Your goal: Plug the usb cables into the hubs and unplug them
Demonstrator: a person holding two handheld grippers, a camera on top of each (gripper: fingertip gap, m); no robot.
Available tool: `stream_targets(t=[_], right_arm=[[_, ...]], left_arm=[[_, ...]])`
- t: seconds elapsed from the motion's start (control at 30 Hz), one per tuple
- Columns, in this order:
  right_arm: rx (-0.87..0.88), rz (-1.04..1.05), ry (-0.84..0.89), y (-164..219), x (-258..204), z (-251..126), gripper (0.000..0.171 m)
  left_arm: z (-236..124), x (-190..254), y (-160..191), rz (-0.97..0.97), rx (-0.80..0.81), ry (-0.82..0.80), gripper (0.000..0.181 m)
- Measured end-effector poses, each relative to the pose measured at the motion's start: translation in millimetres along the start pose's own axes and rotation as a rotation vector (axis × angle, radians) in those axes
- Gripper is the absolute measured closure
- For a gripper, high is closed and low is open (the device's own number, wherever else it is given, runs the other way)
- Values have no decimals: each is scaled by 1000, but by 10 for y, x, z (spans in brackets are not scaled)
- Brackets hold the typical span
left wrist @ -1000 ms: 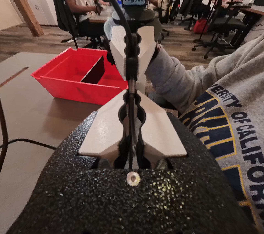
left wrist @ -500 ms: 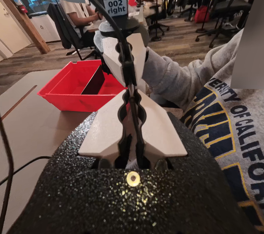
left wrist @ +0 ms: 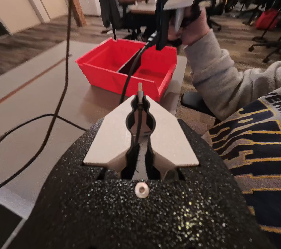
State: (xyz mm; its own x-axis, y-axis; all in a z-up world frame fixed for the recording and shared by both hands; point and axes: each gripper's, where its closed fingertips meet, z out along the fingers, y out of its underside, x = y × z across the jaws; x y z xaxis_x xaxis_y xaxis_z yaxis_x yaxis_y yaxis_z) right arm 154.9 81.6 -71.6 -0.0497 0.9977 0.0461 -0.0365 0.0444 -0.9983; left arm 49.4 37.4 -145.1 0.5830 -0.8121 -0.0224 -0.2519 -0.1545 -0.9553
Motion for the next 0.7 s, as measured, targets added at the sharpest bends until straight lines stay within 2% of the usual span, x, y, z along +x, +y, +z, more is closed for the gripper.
stream_targets(t=[0.07, 0.17, 0.23, 0.4, 0.53, 0.6, 0.7], right_arm=[[-32, -13, 33, 51, 46, 82, 162], [-59, -12, 73, 106, 126, 151, 162], [-60, 2, 112, 122, 208, 179, 162], [-119, 91, 183, 286, 366, 335, 162], [-246, 238, 211, 608, 406, 628, 162], [-365, 310, 209, 882, 359, 813, 162], [-562, 310, 218, 1326, 289, 1028, 162]], left_arm=[[109, -20, 83, -25, -23, 11, 175], [146, 56, 51, -53, 40, 92, 176], [126, 19, 19, -63, 70, 91, 176], [-99, 241, -356, -42, 300, 268, 175], [-303, 267, -619, -31, 437, 304, 176], [-409, 274, -778, -21, 513, 319, 176], [-586, 361, -1019, -19, 628, 408, 176]])
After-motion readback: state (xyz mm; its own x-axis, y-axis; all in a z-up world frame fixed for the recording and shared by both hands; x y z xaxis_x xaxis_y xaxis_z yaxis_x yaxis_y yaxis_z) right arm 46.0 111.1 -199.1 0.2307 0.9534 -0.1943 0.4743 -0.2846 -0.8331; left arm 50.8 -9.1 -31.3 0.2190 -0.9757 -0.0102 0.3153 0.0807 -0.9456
